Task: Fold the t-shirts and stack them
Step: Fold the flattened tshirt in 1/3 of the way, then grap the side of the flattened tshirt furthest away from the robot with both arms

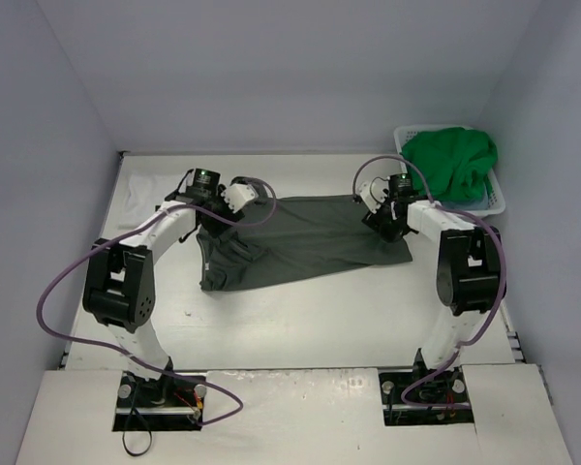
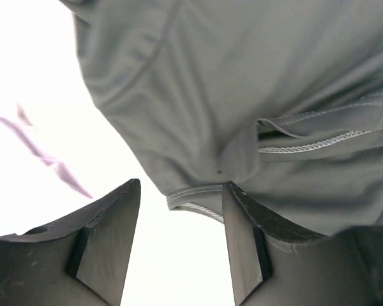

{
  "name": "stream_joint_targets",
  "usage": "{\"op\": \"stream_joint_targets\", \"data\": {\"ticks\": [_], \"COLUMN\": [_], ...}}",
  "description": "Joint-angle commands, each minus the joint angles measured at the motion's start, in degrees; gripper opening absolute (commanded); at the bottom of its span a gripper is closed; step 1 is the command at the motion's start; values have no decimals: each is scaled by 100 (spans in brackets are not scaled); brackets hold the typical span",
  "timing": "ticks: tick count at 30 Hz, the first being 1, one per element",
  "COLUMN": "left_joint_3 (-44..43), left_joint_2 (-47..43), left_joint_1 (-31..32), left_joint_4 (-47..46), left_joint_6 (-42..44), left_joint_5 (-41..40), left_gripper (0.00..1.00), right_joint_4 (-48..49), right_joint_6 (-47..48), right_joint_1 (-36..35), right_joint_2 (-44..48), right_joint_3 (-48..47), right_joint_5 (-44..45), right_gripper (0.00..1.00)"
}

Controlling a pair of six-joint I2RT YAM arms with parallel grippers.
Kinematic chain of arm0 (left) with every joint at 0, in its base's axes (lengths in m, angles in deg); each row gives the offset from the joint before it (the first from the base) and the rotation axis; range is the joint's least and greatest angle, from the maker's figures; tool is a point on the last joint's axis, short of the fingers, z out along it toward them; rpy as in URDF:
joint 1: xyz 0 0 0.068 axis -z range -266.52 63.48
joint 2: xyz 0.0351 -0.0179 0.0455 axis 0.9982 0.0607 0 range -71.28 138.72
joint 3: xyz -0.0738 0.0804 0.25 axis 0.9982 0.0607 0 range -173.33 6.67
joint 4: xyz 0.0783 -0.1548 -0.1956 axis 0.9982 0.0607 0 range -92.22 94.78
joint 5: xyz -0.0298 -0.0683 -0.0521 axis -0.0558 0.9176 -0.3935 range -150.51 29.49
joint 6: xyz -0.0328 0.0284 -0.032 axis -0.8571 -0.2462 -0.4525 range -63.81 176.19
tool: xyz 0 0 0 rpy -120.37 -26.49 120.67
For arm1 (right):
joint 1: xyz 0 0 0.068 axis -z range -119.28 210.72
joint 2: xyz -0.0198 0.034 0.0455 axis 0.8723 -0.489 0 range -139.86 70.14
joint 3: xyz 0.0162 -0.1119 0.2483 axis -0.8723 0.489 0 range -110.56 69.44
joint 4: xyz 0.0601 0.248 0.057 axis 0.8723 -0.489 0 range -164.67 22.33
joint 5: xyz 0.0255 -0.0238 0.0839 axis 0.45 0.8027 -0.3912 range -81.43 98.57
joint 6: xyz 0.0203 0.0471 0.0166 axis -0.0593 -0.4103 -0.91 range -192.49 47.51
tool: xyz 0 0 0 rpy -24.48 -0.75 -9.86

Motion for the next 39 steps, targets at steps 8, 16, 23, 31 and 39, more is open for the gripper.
{"op": "stream_joint_targets", "data": {"ticks": [8,16,23,31,39], "left_joint_3": [-1203,-2346,-3155,-3244,-3314], "left_joint_2": [-74,1007,1623,1825,2001], "left_joint_1": [-52,-149,-289,-413,-448], "left_joint_4": [114,122,421,404,395], "left_joint_6": [-216,-621,-744,-806,-797], "left_joint_5": [-169,-90,68,261,358], "left_gripper": [51,51,51,51,51], "right_joint_4": [-242,-260,-664,-752,-831], "right_joint_6": [-141,-783,-1038,-1144,-959], "right_joint_1": [395,563,554,554,554], "right_joint_2": [234,-1040,-2245,-2790,-2957], "right_joint_3": [-983,-2635,-3892,-4359,-4192], "right_joint_5": [-712,-1661,-2311,-2435,-2338], "right_gripper": [59,58,58,59,40]}}
